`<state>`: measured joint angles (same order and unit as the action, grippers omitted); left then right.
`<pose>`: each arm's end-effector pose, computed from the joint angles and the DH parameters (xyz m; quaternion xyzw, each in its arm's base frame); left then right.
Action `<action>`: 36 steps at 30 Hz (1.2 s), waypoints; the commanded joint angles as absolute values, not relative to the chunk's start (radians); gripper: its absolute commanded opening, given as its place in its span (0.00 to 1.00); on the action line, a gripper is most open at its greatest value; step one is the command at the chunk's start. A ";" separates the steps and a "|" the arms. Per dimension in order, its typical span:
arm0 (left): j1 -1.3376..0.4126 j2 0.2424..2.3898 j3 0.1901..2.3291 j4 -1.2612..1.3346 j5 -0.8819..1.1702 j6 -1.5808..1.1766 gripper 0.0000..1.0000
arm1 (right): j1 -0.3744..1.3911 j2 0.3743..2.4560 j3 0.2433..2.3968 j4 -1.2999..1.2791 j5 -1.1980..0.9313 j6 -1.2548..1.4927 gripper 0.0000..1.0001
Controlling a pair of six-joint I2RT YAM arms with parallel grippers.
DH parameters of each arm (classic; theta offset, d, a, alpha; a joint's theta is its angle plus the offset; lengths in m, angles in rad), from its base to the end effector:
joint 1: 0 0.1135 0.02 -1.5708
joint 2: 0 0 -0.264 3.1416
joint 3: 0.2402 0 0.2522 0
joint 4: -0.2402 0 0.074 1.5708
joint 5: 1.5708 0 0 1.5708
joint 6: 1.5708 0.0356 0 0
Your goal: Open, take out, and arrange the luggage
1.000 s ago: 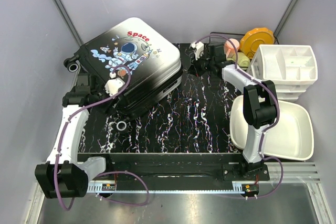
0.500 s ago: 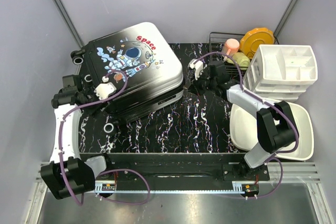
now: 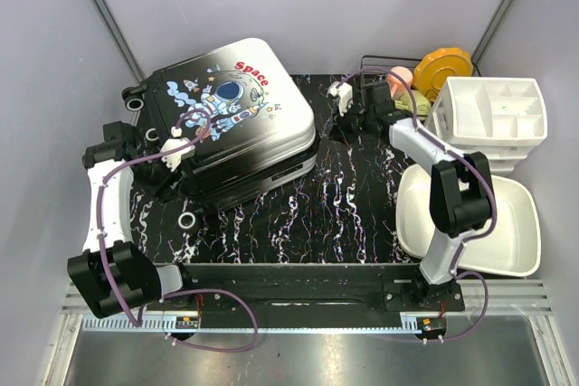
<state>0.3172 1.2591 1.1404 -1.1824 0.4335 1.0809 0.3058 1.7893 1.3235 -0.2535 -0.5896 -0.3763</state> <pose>0.2115 0.0537 0.2929 0.3875 0.8873 -0.0786 0.2376 0.3764 0.1396 0.2466 -0.4046 0.7811 0.2505 0.4043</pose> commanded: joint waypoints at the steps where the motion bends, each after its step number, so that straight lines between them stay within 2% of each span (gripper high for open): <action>1: 0.408 1.307 1.144 -0.948 0.167 0.971 0.00 | 0.221 1.893 1.515 -0.229 -0.572 -0.489 0.00; 7: 0.406 1.312 1.129 -0.950 0.199 0.974 0.00 | 0.232 2.106 1.744 -0.204 -0.747 -0.451 0.00; 12: 0.407 1.325 1.153 -0.989 0.261 0.957 0.00 | 0.245 2.186 1.787 -0.144 -0.805 -0.388 0.00; 14: 0.408 1.344 1.228 -1.066 0.354 0.962 0.24 | 0.253 2.177 1.747 -0.129 -0.825 -0.373 0.00; 15: 0.410 1.347 1.256 -1.144 0.389 0.966 0.46 | 0.255 2.154 1.726 -0.109 -0.828 -0.374 0.00; 18: 0.416 1.324 1.363 -1.267 0.550 0.956 0.93 | 0.262 2.099 1.634 -0.092 -0.848 -0.377 0.00; 19: 0.416 1.313 1.418 -1.284 0.589 0.912 0.99 | 0.265 2.086 1.594 -0.094 -0.854 -0.380 0.00; 22: 0.417 1.292 1.544 -1.315 0.728 0.762 0.99 | 0.282 2.040 1.514 -0.091 -0.864 -0.383 0.00; 26: 0.436 1.318 1.632 -1.215 0.704 0.507 0.99 | 0.319 1.973 1.416 -0.091 -0.880 -0.383 0.00; 29: 0.445 1.397 1.649 -1.148 0.653 0.376 0.99 | 0.357 1.933 1.349 -0.089 -0.888 -0.382 0.00; 36: 0.448 1.626 1.700 -1.076 0.761 0.189 0.99 | 0.462 1.827 1.183 -0.051 -0.897 -0.341 0.00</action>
